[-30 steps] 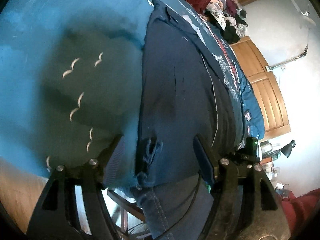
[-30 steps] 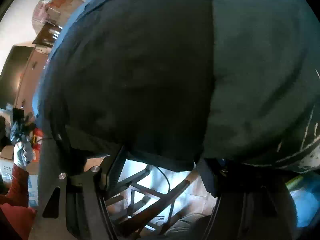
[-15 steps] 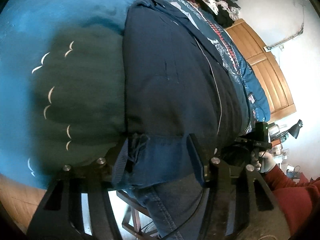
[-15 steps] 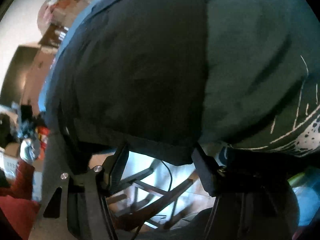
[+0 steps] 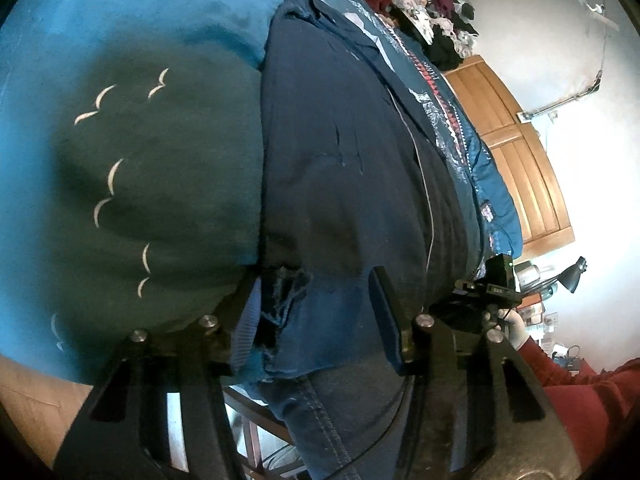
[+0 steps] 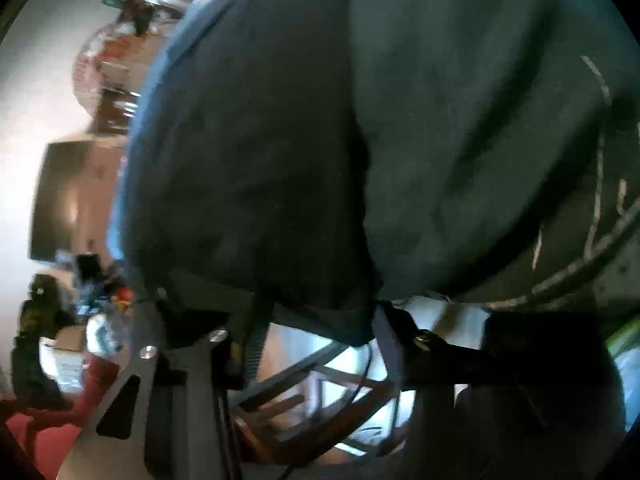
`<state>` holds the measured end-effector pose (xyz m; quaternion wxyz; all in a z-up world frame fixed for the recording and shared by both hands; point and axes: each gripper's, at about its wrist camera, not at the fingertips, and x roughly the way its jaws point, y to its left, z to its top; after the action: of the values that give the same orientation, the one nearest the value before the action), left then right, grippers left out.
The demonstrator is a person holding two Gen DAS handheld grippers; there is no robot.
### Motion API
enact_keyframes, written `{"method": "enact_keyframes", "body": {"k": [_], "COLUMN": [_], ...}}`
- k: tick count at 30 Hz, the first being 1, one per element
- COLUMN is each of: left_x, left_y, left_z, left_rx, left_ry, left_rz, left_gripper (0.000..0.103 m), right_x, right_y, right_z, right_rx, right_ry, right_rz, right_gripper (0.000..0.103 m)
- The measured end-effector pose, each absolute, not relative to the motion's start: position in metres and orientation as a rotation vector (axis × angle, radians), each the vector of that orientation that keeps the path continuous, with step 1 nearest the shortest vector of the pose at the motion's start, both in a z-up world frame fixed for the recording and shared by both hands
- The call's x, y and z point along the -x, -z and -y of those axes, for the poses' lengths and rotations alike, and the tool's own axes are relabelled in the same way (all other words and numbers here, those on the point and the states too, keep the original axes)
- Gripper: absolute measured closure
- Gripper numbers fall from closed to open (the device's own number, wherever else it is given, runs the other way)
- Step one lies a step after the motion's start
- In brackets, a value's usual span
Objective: Fold large clothes
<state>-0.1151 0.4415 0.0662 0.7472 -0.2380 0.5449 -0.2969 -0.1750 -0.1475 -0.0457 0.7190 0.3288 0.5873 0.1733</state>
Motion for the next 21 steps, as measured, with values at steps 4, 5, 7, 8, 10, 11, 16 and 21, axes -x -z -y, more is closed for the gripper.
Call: {"method": "enact_keyframes", "body": {"k": [4,5,7,8,10,11,16,21], "left_x": [0.12,0.121,0.121,0.122,0.123,0.123,0.119,0.124], "left_y": [-0.068,-0.067,-0.068,-0.069,-0.07,-0.069,-0.066,-0.074], "left_z": [-0.442,-0.44,-0.442,-0.443,-0.443,-0.444,-0.443,-0.442], "left_rx": [0.532,0.535,0.549,0.555,0.556,0.555,0.564,0.554], "left_ry": [0.65,0.649,0.652,0.654,0.654,0.653,0.649,0.673], "left_rz": [-1.181,-1.179,-1.173,-1.171,-1.174,-1.177,-1.195,-1.199], "left_gripper": [0.056,0.056,0.056,0.056,0.056,0.056,0.056,0.055], "right_x": [0.186,0.187,0.188,0.189,0.189,0.188,0.184,0.188], "right_y": [0.04,0.041,0.043,0.044,0.045,0.045,0.049,0.049], "right_z": [0.149,0.149,0.15,0.149,0.15,0.15,0.151,0.154], "right_rx": [-0.787,-0.796,-0.792,-0.789,-0.786,-0.782,-0.764,-0.773], "right_ry": [-0.413,-0.415,-0.408,-0.4,-0.393,-0.391,-0.393,-0.394], "right_rz": [-1.262,-1.261,-1.269,-1.271,-1.279,-1.283,-1.3,-1.288], "right_gripper": [0.053,0.053,0.053,0.052,0.048,0.048,0.044,0.044]}}
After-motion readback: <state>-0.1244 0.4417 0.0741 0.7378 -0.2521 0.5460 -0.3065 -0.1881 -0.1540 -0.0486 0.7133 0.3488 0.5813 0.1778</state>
